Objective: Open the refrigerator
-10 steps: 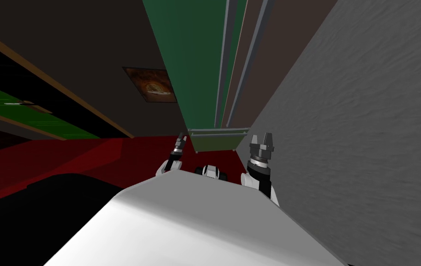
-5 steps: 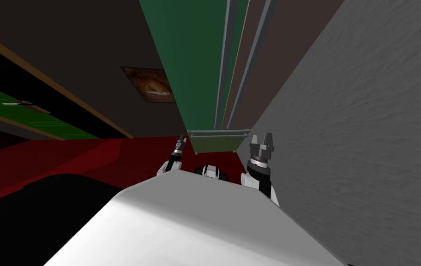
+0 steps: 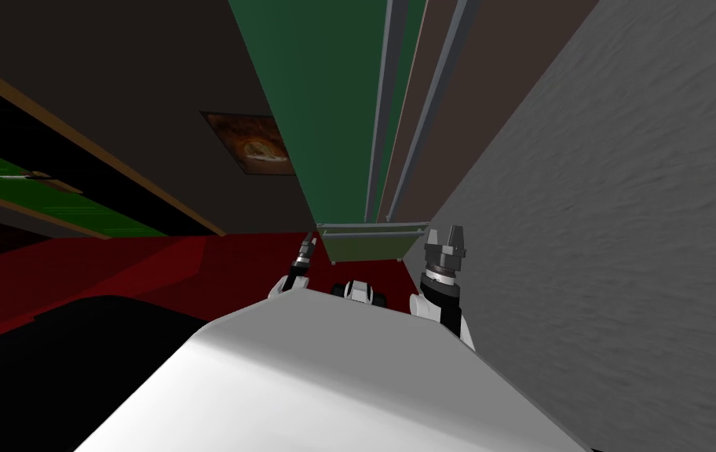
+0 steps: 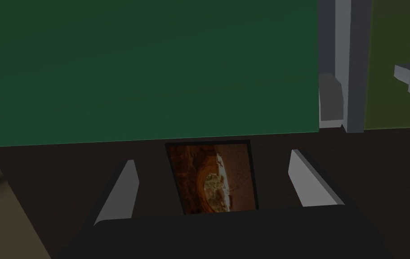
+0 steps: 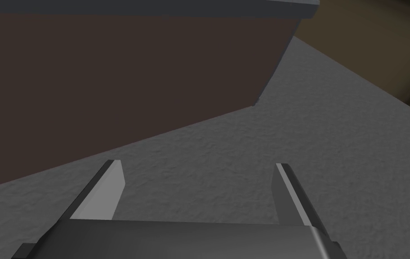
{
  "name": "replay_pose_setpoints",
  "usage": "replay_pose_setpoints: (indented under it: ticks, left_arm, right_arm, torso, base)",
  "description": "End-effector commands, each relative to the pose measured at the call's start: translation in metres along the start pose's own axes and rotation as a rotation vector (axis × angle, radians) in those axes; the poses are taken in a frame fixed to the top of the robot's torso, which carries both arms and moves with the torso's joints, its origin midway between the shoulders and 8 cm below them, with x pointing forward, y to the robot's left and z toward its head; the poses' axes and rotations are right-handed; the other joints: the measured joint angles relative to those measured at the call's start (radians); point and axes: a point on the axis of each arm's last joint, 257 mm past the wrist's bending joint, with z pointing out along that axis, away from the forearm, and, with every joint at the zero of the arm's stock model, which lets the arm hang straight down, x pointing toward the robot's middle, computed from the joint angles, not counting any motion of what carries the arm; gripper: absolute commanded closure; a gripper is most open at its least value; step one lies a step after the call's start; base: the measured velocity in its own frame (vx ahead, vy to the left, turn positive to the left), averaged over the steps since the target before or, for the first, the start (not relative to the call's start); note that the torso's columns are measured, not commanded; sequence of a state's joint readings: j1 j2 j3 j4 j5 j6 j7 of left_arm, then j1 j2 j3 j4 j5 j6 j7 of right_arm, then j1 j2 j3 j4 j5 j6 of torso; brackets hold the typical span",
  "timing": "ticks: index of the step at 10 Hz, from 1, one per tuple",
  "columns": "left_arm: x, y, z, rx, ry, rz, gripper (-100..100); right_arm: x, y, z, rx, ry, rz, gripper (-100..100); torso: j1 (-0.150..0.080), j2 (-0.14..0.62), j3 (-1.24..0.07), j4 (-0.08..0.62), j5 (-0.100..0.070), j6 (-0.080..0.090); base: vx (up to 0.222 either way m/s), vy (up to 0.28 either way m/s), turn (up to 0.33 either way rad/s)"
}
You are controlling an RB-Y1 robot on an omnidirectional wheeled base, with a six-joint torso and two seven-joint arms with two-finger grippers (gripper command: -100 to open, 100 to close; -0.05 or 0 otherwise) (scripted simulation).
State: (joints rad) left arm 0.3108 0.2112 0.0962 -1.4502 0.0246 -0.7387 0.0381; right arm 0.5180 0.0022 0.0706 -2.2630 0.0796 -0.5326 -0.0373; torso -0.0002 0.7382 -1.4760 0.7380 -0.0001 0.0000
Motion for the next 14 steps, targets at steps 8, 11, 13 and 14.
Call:
replay_pose_setpoints:
  ticks: [8,11,13,14]
  left_arm:
    - [-0.007,0.060,-0.028,-0.095,-0.019,0.022,-100]
    - [-0.008,0.078,-0.039,-0.131,-0.024,0.023,-100]
    - [-0.008,0.088,-0.046,-0.151,-0.029,0.023,-100]
    - [-0.007,0.097,-0.052,-0.167,-0.033,0.021,-100]
  right_arm:
    - [0.000,0.000,0.000,0.000,0.000,0.000,0]
    - [0.000,0.000,0.000,0.000,0.000,0.000,0]
    - [0.000,0.000,0.000,0.000,0.000,0.000,0]
    - [0.000,0.000,0.000,0.000,0.000,0.000,0]
  torso:
    - [0.000,-0.001,-0.001,0.000,0.000,0.000]
    - [0.000,0.000,0.000,0.000,0.000,0.000]
    - [0.001,0.000,0.000,0.000,0.000,0.000]
    - [0.000,0.000,0.000,0.000,0.000,0.000]
  base:
    - [0.078,0.001,0.012]
    - [0.061,-0.003,0.010]
    - [0.069,0.003,0.011]
    - [0.075,-0.007,0.015]
